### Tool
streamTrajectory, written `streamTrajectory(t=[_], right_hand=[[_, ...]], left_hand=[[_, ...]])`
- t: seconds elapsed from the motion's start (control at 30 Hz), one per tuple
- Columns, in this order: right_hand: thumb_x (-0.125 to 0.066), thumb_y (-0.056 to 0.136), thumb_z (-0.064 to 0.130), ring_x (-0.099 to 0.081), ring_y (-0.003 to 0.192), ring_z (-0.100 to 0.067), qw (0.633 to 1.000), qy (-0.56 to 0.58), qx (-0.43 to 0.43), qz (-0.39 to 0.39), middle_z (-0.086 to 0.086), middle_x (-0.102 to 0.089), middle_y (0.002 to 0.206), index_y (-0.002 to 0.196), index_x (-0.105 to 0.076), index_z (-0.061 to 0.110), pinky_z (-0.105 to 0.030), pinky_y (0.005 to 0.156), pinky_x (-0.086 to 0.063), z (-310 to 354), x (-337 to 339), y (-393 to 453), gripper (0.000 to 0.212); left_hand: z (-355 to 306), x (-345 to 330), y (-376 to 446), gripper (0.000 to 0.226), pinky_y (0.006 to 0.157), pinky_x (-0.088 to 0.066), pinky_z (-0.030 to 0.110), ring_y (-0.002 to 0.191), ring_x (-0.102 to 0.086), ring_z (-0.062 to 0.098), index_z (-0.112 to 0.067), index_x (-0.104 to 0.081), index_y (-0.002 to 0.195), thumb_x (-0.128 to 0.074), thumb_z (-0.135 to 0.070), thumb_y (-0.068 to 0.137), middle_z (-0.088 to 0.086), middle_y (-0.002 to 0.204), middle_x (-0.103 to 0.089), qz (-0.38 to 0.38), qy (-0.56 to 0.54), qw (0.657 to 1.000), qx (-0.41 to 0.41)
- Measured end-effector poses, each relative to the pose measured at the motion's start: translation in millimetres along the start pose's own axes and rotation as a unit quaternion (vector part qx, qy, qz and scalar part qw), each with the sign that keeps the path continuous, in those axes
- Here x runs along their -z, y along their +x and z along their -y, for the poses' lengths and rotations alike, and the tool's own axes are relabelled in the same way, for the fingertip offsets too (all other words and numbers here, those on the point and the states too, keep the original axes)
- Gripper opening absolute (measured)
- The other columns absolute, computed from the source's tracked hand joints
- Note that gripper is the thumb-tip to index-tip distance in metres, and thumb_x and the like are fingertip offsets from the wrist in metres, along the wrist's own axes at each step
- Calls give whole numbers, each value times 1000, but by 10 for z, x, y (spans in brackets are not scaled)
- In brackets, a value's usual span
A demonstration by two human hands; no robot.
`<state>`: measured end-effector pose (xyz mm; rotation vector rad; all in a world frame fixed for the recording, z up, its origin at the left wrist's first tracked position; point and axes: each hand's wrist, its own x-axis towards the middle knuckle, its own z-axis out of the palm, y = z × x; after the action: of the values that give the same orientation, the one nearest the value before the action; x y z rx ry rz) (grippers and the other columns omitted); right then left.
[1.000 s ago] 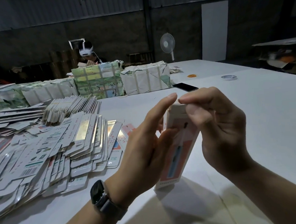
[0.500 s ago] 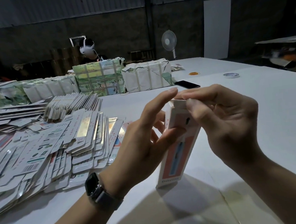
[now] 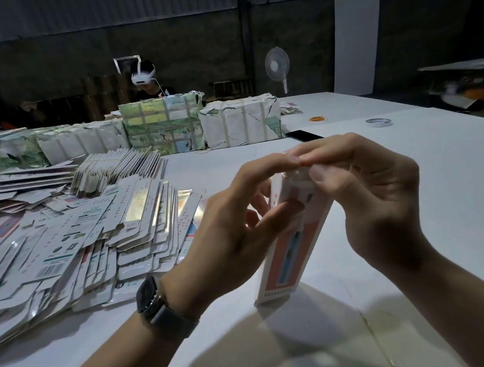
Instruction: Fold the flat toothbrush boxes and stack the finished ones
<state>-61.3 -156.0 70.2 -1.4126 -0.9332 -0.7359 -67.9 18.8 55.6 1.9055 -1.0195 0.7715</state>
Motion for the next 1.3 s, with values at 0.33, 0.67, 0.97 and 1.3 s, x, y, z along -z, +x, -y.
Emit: streamTrajectory(t=[0.33,0.67,0.97,1.3], right_hand=[[-57,88,14,-67,89,-10,996,-78,37,23,5,-67,91,92,-62,24,-26,81,-56,44,94,81,12],[-56,91,13,-65,82,-15,980,-182,83,3,7,-64,89,94,-63,16,-26,70,-56,27,71,80,9],[-53,90,9,-65,86,-22,985,-147,72,52,-3,-66,92,98,-62,20,-33,71,-57,20,127,112,17],[-58,92,13,-67,101,-12,997,-71,23,18,3,-67,109,113,-57,21,-22,81,-55,-19,15,16,22]], left_hand=[[-40,-12,10,46,56,-54,36,78,-63,20,-34,-26,142,-48,-36,102,2,91,-58,50,4,999,21],[9,-31,6,47,55,-54,44,73,-64,23,-36,-27,143,-50,-29,102,4,91,-60,46,-22,998,47],[63,-51,-15,39,63,-56,53,85,-68,34,-32,-32,142,-44,-25,106,9,103,-66,43,-65,996,36],[116,-21,-20,30,56,-54,54,81,-66,36,-30,-37,132,-47,-36,105,8,100,-64,-5,-62,998,33]])
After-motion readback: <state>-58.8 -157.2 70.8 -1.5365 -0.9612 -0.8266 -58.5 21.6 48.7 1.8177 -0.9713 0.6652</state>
